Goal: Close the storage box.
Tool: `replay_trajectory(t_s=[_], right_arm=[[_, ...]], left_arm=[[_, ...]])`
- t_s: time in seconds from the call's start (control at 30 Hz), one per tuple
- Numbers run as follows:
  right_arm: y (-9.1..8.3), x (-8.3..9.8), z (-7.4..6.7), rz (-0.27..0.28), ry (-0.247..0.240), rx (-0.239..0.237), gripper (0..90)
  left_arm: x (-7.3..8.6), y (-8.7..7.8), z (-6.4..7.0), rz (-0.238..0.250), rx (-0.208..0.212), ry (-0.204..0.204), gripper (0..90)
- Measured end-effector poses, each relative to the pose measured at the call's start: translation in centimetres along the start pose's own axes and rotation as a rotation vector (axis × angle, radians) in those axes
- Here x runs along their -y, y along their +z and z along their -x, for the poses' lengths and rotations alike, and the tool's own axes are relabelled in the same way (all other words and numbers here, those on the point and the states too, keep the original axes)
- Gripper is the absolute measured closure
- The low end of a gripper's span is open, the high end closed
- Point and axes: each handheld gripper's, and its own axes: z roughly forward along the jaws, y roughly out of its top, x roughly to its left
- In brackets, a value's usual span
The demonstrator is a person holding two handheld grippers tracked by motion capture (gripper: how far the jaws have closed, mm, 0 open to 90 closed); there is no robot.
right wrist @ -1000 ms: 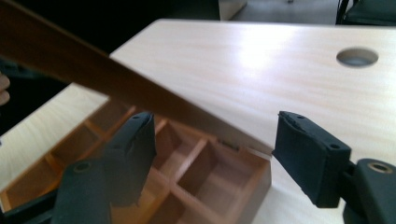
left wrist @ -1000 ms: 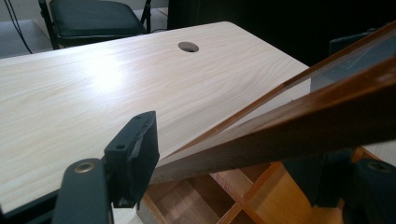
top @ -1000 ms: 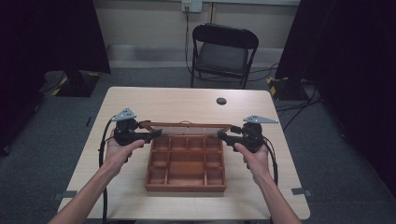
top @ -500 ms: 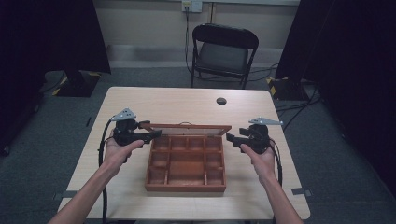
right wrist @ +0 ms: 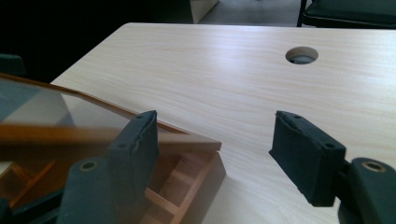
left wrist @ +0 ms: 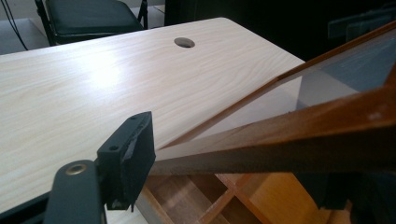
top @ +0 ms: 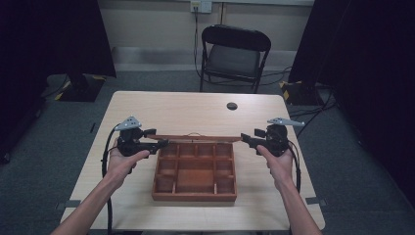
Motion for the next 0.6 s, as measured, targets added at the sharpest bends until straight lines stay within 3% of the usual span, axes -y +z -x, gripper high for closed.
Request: replay_trajectory(t_s=[0.1, 0.2, 0.3, 0.33, 0.37, 0.43, 0.6], right_arm=[[-0.6, -1.1, -0.7, 0.032, -0.036, -0.042, 32.7], [-0.9, -1.8, -1.3, 0.039, -0.048, -0.067, 34.8], [-1.5, -3.2, -2.9, 0.058, -0.076, -0.143, 38.2], [-1.5, -3.2, -2.9, 0.058, -0.076, -0.143, 38.2], [-1.5, -3.7, -3.9, 0.050, -0.092, -0.186, 39.6], [-1.3, -4.1, -5.0, 0.034, -0.112, -0.225, 42.4], [-0.7, -4.5, -7.5, -0.018, -0.178, -0.298, 47.2]], left_arm=[[0.4, -0.1, 0.3, -0.036, -0.004, 0.017, 21.1], [0.7, -0.1, 0.3, -0.042, -0.004, 0.019, 17.4], [1.0, 0.1, 0.5, -0.046, 0.003, 0.017, 16.0], [1.0, 0.1, 0.5, -0.046, 0.003, 0.017, 16.0], [1.0, 0.2, 0.6, -0.041, 0.004, 0.023, 16.0], [1.0, 0.2, 0.6, -0.038, 0.003, 0.028, 16.0], [1.2, 0.2, 0.8, -0.031, 0.001, 0.033, 15.8]])
